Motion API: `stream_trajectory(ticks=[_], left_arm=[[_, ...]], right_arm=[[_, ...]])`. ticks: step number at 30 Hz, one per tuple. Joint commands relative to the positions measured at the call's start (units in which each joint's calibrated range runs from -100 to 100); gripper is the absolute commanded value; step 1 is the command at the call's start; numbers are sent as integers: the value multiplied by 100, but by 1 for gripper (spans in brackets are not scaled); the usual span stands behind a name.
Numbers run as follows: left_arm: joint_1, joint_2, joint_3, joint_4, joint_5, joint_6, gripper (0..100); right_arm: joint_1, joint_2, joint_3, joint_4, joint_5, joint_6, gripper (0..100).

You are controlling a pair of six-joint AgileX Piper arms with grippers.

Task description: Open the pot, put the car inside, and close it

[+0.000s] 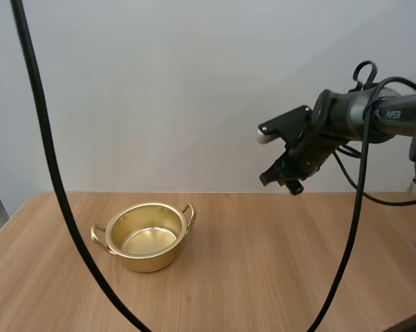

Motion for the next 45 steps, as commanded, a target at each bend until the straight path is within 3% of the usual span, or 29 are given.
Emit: stream_trajectory(ticks=[1,4,8,14,22,34,37,45], left_arm=[[3,-19,2,2,-66,1,0],[3,-100,2,2,-131,1,0],[3,-210,2,2,-131,11,0],[3,-339,2,2,-20,110,0],[3,-364,2,2,268,110,0],[3,-364,2,2,250,110,0],[3,-364,2,2,273,110,0],[3,-364,2,14,271,110,0]], right_arm=[[33,-250,-562,1432,618,-905,0],[161,-306,-890,2326,1230,-1254,0],[574,-306,-1104,2739,1368,-1268,0],[1449,-306,-1104,2746,1262,-1268,0],[2559,213,-1104,2534,192,-1175,0],[2819,2113,-1104,2306,-128,-1287,0],[2819,2377,-1104,1935,-570,-1255,0],[2835,2902,-1104,1881,-919,-1381,0]])
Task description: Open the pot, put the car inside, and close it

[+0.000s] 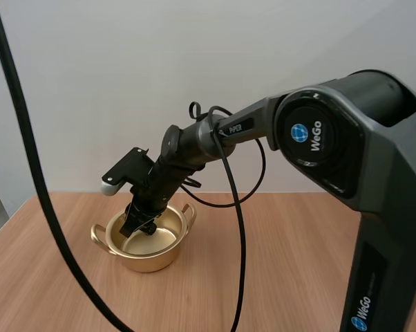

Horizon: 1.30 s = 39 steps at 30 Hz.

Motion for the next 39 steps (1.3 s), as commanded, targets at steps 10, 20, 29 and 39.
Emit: stream_trajectory(ticks=[10,20,29,39], left_arm=[[3,-3,2,14,5,4,0],[3,-3,2,14,5,4,0],[3,-3,2,14,5,4,0],[3,-3,2,14,5,4,0]], right_arm=[[6,288,0,-329,-394,-1,0],[6,497,0,-486,-640,-1,0],[6,776,0,-550,-739,-1,0],[6,776,0,-515,-775,-1,0]])
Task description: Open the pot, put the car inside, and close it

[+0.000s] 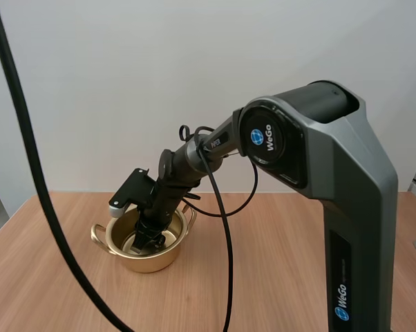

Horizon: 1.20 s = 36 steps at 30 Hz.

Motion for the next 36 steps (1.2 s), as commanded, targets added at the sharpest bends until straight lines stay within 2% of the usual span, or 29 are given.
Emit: stream_trajectory(ticks=[1,3,7,9,36], left_arm=[[3,-3,2,3,5,4,0],[3,-3,2,3,5,4,0],[3,-3,2,3,5,4,0],[3,-3,2,3,5,4,0],[3,-3,2,2,168,4,0]], right_arm=[[6,-4,0,10,-23,-1,0],[6,-4,0,10,-79,-1,2],[6,-4,0,106,-176,15,41],[6,-4,0,143,-216,28,49],[6,-4,0,193,-250,31,49]])
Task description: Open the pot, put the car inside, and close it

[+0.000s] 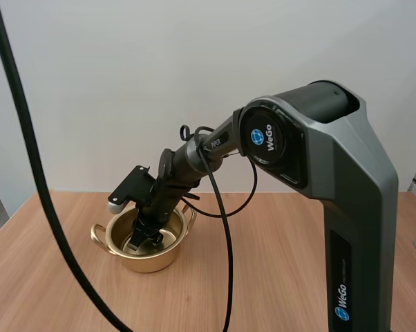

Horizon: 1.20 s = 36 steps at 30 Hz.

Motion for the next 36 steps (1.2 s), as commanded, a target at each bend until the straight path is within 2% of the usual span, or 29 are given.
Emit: stream_trajectory(ticks=[1,15,21,33,36], left_arm=[[3,-3,2,2,-25,4,0],[3,-3,2,47,-6,4,0],[3,-3,2,97,12,4,0],[3,-3,2,111,12,4,0],[3,-3,2,111,12,4,0]], right_arm=[[6,-4,0,3,7,1,49],[6,-4,0,3,-13,1,50],[6,-4,0,3,-13,9,69],[6,-4,0,3,-29,22,69],[6,-19,0,3,-29,22,66]])
